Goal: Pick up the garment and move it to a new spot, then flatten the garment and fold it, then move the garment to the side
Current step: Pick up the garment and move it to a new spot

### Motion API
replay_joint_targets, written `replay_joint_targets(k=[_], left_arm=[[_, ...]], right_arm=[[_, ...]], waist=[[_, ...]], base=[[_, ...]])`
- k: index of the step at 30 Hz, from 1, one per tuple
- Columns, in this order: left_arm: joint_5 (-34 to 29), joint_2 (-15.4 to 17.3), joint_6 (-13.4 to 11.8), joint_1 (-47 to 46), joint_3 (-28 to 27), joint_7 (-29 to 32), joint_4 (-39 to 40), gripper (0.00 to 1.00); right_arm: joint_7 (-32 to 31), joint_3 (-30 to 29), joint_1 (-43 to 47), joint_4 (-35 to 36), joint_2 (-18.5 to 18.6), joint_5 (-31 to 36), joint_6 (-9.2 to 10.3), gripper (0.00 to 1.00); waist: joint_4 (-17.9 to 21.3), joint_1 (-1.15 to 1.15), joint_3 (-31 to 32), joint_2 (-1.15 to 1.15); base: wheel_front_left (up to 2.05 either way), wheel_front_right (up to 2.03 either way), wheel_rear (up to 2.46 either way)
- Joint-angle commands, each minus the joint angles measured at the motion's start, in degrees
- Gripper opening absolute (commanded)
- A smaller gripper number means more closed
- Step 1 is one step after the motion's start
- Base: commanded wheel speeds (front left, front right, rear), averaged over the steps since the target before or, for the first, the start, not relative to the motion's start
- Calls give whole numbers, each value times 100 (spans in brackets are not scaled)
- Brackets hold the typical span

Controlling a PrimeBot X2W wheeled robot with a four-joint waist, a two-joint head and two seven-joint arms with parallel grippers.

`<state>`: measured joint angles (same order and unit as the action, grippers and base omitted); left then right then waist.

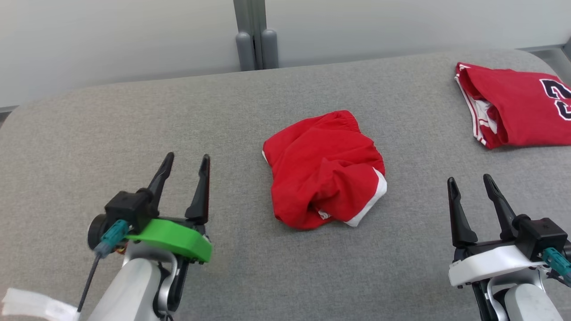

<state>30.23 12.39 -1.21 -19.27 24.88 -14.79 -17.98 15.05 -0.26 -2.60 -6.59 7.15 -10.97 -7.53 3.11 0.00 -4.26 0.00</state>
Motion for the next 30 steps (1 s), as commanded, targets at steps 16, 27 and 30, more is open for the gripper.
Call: replay_joint_targets(k=[16, 27, 30], left_arm=[[-538, 80, 93, 1696, -1518, -38, 891, 100], [-934, -246, 583, 2006, -2131, -39, 951, 100], [-1073, -348, 665, 2061, -2233, -39, 924, 100]], right_arm=[[16, 4, 246, -43, -25, -49, 9, 100], [16, 39, 349, -78, -61, -68, 9, 100], [16, 43, 350, -108, -72, -90, 9, 100]], waist=[[-563, 0, 449, 0], [-616, 0, 478, 0], [-605, 0, 476, 0]], base=[[0, 0, 0], [0, 0, 0], [0, 0, 0]])
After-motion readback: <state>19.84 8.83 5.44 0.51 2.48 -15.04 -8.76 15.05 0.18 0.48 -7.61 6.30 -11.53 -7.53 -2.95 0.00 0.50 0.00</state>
